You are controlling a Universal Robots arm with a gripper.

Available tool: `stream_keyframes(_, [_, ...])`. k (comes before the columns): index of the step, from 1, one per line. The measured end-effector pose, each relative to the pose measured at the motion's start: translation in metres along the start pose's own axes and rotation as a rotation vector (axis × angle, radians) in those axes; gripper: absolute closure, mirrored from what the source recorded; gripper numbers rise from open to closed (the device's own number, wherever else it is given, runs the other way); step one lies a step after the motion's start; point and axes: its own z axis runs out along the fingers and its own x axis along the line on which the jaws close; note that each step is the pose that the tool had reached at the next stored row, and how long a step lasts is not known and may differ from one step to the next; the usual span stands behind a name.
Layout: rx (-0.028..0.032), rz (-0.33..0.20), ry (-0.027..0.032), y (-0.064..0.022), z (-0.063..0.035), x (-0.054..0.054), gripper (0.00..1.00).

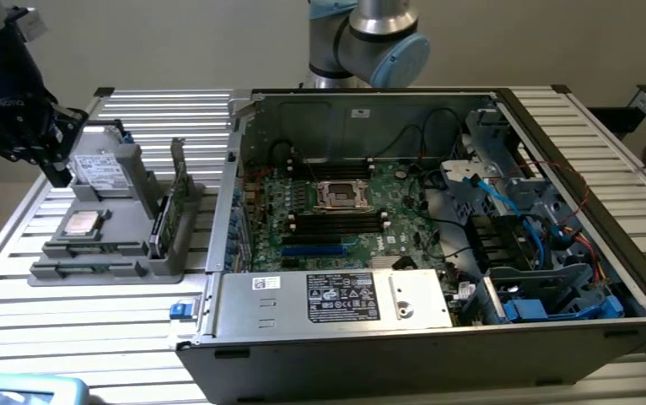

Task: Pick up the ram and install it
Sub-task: 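Pick up the ram and move it above insertion slot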

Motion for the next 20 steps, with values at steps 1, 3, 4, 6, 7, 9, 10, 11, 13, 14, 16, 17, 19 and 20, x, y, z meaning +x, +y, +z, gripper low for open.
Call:
stream_keyframes(1, [0.0001, 0.000, 0.0001, -0.0001, 0.0000, 0.0000, 0.89])
stream_keyframes(3, [0.0000, 0.000, 0.0001, -0.0001, 0.0000, 0.0000, 0.89])
stream_keyframes(4, [0.0001, 0.000, 0.0000, -0.0002, 0.0000, 0.0000, 0.89])
stream_keyframes(6, [0.0001, 0.000, 0.0001, -0.0003, 0.0000, 0.0000, 0.89])
stream_keyframes(7, [0.0001, 0.000, 0.0001, -0.0004, 0.0000, 0.0000, 0.89])
stream_keyframes(9, [0.0001, 0.000, 0.0000, -0.0004, 0.0000, 0.0000, 0.89])
stream_keyframes(10, [0.0000, 0.000, 0.0001, -0.0005, 0.0000, 0.0000, 0.89])
stream_keyframes(11, [0.0001, 0.000, 0.0001, -0.0005, 0.0000, 0.0000, 0.89])
stream_keyframes(13, [0.0001, 0.000, 0.0001, -0.0006, 0.0000, 0.0000, 0.89])
stream_keyframes(14, [0.0000, 0.000, 0.0000, -0.0006, 0.0000, 0.0000, 0.89])
stream_keyframes(16, [0.0001, 0.000, 0.0000, -0.0006, 0.0000, 0.0000, 0.83])
stream_keyframes(17, [0.0001, 0.000, 0.0000, -0.0006, 0.0000, 0.0000, 0.83])
stream_keyframes(19, [0.0001, 0.000, 0.0000, -0.0006, 0.0000, 0.0000, 0.70])
stream_keyframes(20, [0.0001, 0.000, 0.0001, -0.0006, 0.0000, 0.0000, 0.70])
